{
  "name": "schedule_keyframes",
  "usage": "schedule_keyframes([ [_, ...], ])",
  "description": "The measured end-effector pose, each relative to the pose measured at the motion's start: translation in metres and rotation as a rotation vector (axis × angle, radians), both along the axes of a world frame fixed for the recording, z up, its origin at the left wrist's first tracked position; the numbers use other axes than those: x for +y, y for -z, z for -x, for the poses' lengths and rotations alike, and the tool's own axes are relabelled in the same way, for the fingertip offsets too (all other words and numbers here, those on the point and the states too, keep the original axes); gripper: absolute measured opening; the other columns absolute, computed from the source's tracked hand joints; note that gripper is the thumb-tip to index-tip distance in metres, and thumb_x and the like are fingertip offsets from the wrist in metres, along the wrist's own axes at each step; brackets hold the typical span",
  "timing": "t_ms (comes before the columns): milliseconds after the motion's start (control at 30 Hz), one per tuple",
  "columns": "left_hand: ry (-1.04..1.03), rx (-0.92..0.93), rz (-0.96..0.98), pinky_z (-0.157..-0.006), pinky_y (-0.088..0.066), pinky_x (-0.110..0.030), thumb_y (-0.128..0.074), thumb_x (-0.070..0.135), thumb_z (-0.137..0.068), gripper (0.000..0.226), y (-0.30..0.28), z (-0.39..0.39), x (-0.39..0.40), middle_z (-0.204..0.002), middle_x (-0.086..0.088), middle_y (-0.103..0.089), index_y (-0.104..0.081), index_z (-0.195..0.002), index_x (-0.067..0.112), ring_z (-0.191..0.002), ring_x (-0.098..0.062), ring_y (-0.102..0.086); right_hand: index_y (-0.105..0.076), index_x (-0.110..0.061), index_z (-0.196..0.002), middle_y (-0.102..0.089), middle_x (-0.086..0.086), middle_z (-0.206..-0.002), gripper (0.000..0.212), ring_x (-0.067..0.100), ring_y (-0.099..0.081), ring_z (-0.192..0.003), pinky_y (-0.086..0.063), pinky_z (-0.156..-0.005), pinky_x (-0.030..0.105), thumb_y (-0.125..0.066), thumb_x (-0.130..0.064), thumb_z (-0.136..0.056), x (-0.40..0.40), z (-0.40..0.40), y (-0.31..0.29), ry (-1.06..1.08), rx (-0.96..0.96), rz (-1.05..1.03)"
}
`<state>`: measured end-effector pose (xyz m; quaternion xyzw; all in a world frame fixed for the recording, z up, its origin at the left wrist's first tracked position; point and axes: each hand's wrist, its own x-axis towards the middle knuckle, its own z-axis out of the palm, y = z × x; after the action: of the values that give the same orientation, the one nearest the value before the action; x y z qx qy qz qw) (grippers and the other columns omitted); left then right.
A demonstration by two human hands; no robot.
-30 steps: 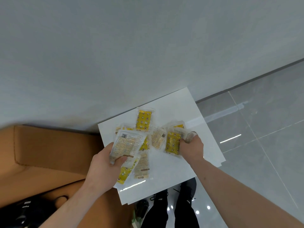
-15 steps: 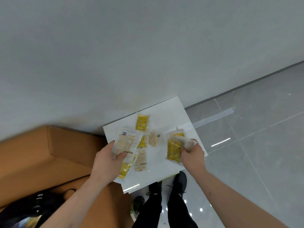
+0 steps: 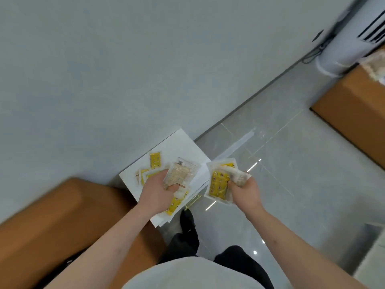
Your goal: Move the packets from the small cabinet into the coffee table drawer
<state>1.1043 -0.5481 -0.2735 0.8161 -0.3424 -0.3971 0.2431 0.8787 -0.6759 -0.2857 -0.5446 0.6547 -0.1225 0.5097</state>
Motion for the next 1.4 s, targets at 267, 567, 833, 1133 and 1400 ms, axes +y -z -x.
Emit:
schedule_keyframes([
  [267,0.235,-0.042,0.1,-0.076,-0.047,-0.021,-0.07,0.024,-0.09,0.025,-0.049,0.097,-0.017,-0.098,0.022,-0.069,-0.066,-0.112,0.035,-0.093,-0.002,-0.064,-0.064,-0.026,-0.094,-0.073,0.0,-0.091,0.025,0.016,-0.071,-0.084,-0.058,-0.071,0.033,-0.062,-0.002,-0.091,0.046,0.131,-0.048,0.232,-0.136,0.038],
  [567,0.308,0.003,0.17,-0.077,-0.048,-0.016,-0.074,0.022,-0.088,0.031,-0.084,0.248,0.004,-0.106,0.016,-0.071,-0.068,-0.118,0.029,-0.095,-0.003,-0.065,-0.067,-0.023,-0.11,-0.076,0.0,-0.097,0.026,0.019,-0.073,-0.092,-0.059,-0.082,0.038,-0.067,-0.005,-0.09,0.117,0.295,-0.065,0.379,-0.187,0.073],
  [833,0.494,0.035,0.128,-0.071,-0.048,-0.015,-0.072,0.025,-0.091,0.035,-0.089,0.349,0.022,-0.112,0.015,-0.07,-0.064,-0.125,0.028,-0.096,-0.003,-0.065,-0.065,-0.024,-0.116,-0.075,-0.004,-0.1,0.028,0.013,-0.072,-0.093,-0.053,-0.071,0.026,-0.067,-0.009,-0.092,0.182,0.403,-0.089,0.579,-0.209,0.08],
  [1133,0.753,0.089,0.097,-0.063,-0.045,-0.008,-0.073,0.021,-0.09,0.028,-0.083,0.455,0.013,-0.098,0.018,-0.069,-0.064,-0.113,0.035,-0.082,0.006,-0.064,-0.07,-0.025,-0.106,-0.078,-0.004,-0.094,0.024,0.018,-0.075,-0.092,-0.06,-0.088,0.047,-0.07,-0.007,-0.09,0.247,0.491,-0.1,0.861,-0.196,0.123],
  [1400,0.971,0.121,0.12,-0.07,-0.051,-0.017,-0.078,0.019,-0.085,0.031,-0.086,0.583,0.045,-0.091,0.02,-0.07,-0.061,-0.096,0.043,-0.084,0.005,-0.066,-0.071,-0.021,-0.099,-0.078,0.001,-0.09,0.02,0.024,-0.075,-0.09,-0.059,-0.088,0.05,-0.068,-0.004,-0.09,0.338,0.592,-0.111,1.076,-0.188,0.194],
])
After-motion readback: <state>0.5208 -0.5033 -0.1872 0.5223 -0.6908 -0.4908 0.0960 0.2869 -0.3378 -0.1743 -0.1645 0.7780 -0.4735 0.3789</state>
